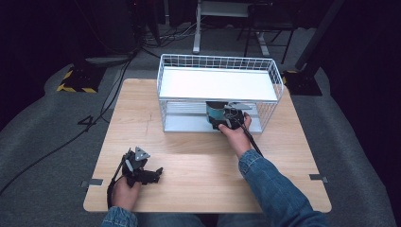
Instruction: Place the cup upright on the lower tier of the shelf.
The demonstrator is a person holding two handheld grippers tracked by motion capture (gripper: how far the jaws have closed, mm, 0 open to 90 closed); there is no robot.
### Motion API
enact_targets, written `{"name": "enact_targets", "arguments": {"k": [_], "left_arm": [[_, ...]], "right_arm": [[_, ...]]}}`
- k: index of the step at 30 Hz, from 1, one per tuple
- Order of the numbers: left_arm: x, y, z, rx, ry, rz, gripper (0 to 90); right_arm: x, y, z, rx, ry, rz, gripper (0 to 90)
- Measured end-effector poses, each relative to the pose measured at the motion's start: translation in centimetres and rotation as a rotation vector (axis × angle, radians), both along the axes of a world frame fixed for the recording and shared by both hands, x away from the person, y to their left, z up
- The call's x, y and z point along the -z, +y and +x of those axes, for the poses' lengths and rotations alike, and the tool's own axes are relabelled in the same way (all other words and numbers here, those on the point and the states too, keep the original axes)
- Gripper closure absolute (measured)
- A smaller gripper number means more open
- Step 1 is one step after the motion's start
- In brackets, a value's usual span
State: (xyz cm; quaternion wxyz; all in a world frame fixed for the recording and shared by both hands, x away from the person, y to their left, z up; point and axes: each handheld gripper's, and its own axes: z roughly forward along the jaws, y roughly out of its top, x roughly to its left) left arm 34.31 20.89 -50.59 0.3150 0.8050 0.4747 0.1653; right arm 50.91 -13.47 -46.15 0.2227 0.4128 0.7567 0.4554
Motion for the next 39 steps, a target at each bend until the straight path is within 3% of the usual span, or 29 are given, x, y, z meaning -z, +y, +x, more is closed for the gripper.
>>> {"name": "enact_targets", "arguments": {"k": [19, 33, 39], "left_arm": [[0.0, 0.0, -0.1, 0.0, -0.003, -0.002, 0.0], [0.0, 0.1, -0.1, 0.008, -0.003, 0.002, 0.0], [0.0, 0.0, 0.1, 0.01, -0.003, 0.002, 0.0]], "right_arm": [[-3.3, -4.9, -5.5, -0.101, -0.005, 0.038, 15.9], [-5.0, -10.8, -9.0, -0.121, 0.002, 0.081, 15.9], [-5.1, -13.4, -10.7, -0.14, 0.018, 0.056, 16.0]]}}
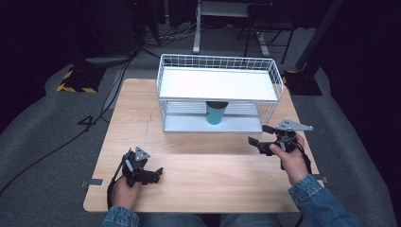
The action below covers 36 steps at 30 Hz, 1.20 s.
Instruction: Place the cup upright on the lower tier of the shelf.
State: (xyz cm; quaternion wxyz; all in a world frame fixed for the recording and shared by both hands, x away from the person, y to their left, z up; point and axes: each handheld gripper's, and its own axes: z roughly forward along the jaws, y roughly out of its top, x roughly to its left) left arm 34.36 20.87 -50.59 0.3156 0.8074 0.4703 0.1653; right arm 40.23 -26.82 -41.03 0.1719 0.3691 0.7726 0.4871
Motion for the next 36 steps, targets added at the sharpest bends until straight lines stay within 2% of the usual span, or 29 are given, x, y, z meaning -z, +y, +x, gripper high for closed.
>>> {"name": "enact_targets", "arguments": {"k": [1, 6, 7, 9, 12, 15, 20, 29, 35, 36], "left_arm": [[0.0, 0.0, 0.0, 0.0, -0.001, -0.001, 0.0], [0.0, 0.0, 0.1, 0.009, -0.002, 0.004, 0.1], [0.0, 0.0, 0.1, 0.009, -0.002, 0.004, 0.0], [0.0, 0.0, 0.1, 0.01, -0.002, 0.001, 0.0], [0.0, 0.0, 0.1, 0.01, -0.002, 0.002, 0.0], [0.0, 0.0, 0.1, 0.01, -0.001, 0.002, 0.0], [0.0, 0.0, 0.1, 0.01, -0.001, 0.002, 0.0], [0.0, 0.0, 0.1, 0.011, -0.001, 0.002, 0.0], [0.0, 0.0, 0.1, 0.011, -0.002, 0.003, 0.0], [0.0, 0.0, 0.1, 0.011, -0.002, 0.004, 0.0]], "right_arm": [[0.1, -0.8, -0.5, -0.002, 0.016, -0.004, 16.0], [0.4, -2.4, -1.6, 0.009, 0.025, -0.029, 16.0], [0.4, -2.4, -1.6, 0.009, 0.025, -0.029, 16.0], [1.0, -3.0, -2.1, -0.001, 0.051, -0.072, 15.9], [1.9, -3.3, -2.7, -0.02, 0.076, -0.079, 16.0], [2.6, -3.7, -3.3, -0.027, 0.079, -0.111, 15.9], [3.9, -4.1, -4.2, -0.023, 0.094, -0.136, 15.9], [6.1, -4.8, -5.3, -0.008, 0.122, -0.156, 15.9], [7.8, -5.1, -6.1, -0.01, 0.149, -0.143, 16.0], [8.3, -5.1, -6.3, -0.009, 0.147, -0.157, 16.0]]}}
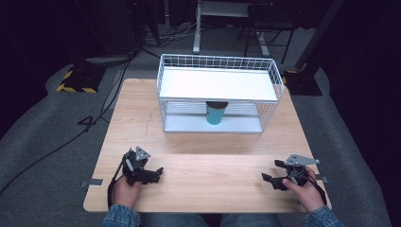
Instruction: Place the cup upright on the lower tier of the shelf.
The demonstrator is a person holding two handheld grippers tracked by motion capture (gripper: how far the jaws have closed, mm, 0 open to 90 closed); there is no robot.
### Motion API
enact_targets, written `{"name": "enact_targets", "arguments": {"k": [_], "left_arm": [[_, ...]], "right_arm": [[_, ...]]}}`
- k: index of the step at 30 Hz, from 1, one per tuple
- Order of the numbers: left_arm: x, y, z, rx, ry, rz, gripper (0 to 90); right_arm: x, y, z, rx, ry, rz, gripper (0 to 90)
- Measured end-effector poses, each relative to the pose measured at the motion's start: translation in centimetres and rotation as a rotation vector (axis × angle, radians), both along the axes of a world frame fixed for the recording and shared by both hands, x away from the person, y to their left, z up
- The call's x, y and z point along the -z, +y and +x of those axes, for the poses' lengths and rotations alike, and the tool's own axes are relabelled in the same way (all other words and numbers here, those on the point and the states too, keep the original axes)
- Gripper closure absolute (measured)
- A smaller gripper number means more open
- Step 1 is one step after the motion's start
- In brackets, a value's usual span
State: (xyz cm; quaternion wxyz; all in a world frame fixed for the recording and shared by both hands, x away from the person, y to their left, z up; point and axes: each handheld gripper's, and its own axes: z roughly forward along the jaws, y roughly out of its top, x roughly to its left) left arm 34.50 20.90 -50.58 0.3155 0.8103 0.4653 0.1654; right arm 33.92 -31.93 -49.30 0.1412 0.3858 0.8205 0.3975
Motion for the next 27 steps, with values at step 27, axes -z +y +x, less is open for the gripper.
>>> {"name": "enact_targets", "arguments": {"k": [27], "left_arm": [[0.0, 0.0, 0.0, 0.001, -0.001, 0.0, 0.0]], "right_arm": [[1.2, 0.8, -0.5, -0.014, -0.007, -0.1, 6.8]]}}
